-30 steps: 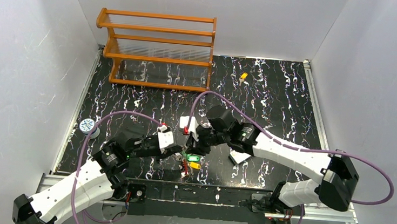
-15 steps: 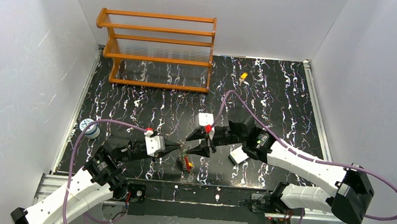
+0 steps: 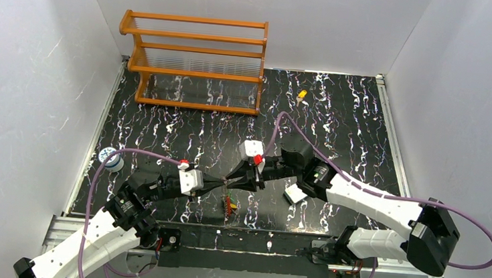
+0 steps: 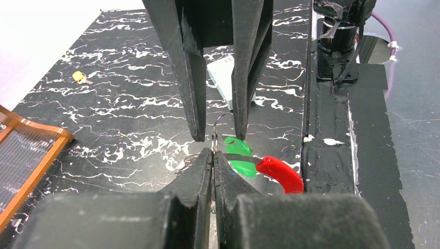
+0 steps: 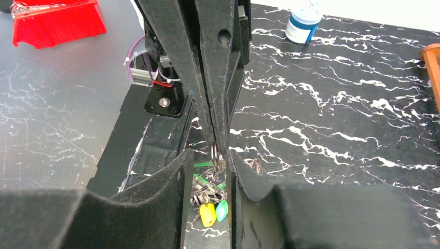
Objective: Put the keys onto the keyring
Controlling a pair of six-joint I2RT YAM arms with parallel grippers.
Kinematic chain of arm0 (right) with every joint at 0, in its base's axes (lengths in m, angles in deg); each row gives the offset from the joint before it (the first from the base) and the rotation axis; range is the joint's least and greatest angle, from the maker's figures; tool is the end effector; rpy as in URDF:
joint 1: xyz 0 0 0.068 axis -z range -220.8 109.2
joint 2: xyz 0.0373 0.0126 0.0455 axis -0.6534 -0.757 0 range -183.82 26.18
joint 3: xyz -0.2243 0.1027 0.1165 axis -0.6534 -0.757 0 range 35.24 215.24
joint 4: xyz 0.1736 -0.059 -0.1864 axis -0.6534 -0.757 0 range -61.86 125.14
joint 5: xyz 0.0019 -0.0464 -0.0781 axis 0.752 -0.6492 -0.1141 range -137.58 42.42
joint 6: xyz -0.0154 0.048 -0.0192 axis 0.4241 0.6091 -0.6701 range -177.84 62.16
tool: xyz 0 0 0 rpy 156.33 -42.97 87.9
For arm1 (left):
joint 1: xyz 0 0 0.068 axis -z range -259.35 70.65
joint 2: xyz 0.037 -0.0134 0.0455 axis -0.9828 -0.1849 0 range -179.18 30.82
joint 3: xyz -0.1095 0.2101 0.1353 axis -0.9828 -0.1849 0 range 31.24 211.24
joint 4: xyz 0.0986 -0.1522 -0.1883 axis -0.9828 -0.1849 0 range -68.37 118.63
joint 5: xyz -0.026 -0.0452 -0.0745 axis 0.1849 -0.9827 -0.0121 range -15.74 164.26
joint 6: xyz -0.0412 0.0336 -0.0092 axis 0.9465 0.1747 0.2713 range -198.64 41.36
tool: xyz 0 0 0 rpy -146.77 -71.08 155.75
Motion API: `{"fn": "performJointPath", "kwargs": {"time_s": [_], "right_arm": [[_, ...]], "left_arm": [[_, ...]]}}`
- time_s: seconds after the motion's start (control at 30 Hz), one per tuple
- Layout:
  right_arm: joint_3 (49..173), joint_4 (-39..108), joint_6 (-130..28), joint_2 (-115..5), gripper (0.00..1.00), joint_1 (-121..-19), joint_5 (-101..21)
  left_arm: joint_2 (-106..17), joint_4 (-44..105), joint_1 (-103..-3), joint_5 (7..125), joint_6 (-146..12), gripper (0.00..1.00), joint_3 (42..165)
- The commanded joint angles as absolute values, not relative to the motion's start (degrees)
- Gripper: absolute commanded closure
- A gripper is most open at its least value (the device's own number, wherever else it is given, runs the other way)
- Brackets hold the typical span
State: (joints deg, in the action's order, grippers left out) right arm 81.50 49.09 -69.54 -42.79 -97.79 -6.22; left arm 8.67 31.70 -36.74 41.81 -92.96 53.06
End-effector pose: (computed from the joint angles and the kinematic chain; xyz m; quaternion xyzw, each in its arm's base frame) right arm 0.1295 0.2425 0.3054 -0.5904 0.4566 0.4819 0.4590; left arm 0.0789 -0.0985 0.2766 0.4935 0.4861 -0.3567 0.6268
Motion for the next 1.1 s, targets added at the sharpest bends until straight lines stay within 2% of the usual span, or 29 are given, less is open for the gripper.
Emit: {"fn": "performJointPath", "kwargs": {"time_s": [0.0, 0.13, 0.4, 0.6, 0.7, 0.8, 1.07], "right_arm": [[81.95, 52.71, -68.98, -43.95, 0.63, -97.61, -5.63], [81.84, 52.3, -69.38, -44.8, 0.64, -97.66, -6.13], [81.08, 50.92, -69.96, -44.17, 0.99, -97.5, -8.69], [83.45, 44.57, -72.19, -43.89, 0.99, -97.49, -10.14], [87.58, 37.31, -74.07, -45.39, 0.99, -97.48, -11.11], [92.05, 28.91, -75.68, -47.74, 0.99, -97.44, -11.13], [99.49, 16.99, -77.25, -52.67, 0.99, -98.12, -13.48]], "left_arm": [[9.47, 34.79, -36.37, 40.27, -92.79, 1.0, 52.77], [9.63, 34.96, -36.37, 40.07, -92.76, 1.0, 52.77], [9.82, 35.07, -36.4, 40.12, -92.63, 1.0, 52.68], [8.95, 34.16, -36.44, 41.15, -93.02, 0.99, 53.12], [7.88, 33.67, -36.43, 41.41, -93.15, 0.81, 53.34], [6.75, 33.04, -36.4, 41.62, -93.13, 0.76, 53.59], [4.38, 30.92, -36.4, 43.41, -93.62, 0.73, 54.45]]}}
